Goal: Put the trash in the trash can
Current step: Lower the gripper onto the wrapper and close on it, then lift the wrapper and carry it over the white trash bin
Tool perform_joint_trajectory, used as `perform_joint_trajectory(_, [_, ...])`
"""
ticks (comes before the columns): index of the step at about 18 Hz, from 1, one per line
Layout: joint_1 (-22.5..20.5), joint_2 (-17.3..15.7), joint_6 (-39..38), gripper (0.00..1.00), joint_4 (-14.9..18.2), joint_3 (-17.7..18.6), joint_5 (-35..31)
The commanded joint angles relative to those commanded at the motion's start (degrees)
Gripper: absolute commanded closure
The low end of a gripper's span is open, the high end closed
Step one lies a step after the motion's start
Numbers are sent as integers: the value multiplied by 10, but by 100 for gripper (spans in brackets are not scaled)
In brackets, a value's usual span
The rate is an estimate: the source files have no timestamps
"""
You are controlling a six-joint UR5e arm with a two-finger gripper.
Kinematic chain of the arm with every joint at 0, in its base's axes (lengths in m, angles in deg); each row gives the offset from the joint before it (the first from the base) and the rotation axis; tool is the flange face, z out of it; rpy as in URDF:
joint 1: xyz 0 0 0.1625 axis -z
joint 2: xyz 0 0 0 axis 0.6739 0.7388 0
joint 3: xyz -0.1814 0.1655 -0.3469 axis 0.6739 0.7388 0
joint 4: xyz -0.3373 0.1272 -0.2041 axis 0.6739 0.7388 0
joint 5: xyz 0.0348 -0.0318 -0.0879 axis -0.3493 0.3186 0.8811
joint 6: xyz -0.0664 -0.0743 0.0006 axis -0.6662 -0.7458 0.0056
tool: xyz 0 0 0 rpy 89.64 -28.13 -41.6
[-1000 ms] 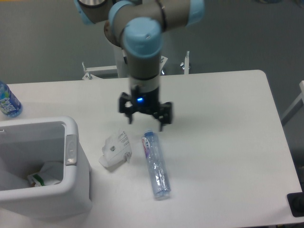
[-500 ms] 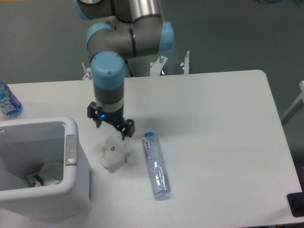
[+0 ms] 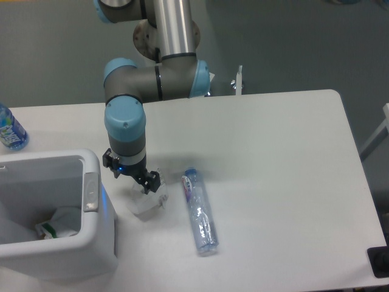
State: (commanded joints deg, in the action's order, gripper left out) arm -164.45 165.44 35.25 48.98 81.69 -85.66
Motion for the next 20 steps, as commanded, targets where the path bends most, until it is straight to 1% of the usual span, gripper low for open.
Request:
perform_joint_trajectory(1, [-1,0,-1,41,1,0,-4])
perform_joint_trajectory(3, [-1,0,-9,72,1,-4,-22])
perform_joint_trajectory(4, [-1,-1,-17,85,1,-7,-27])
perform_joint_trajectory(5, [-2,-1,-19,97,2,-9,-30])
perform_joint_trajectory(6, [-3,-2,-19,100,1,-11,-31])
perform_joint_trajectory(10, [-26,-8,-20,100,3,-21,-30])
perform_joint_trajectory(13, [-49,-26,-18,100,10,-25,-26])
perform_joint_trajectory(16, [-77,-52,-11,100,19,-25,-18])
perform_joint_trajectory(18, [-105,-84,-12,100,23,-31,24])
perform_joint_trajectory(20, [-146,-119,-12,100,23,-39,72])
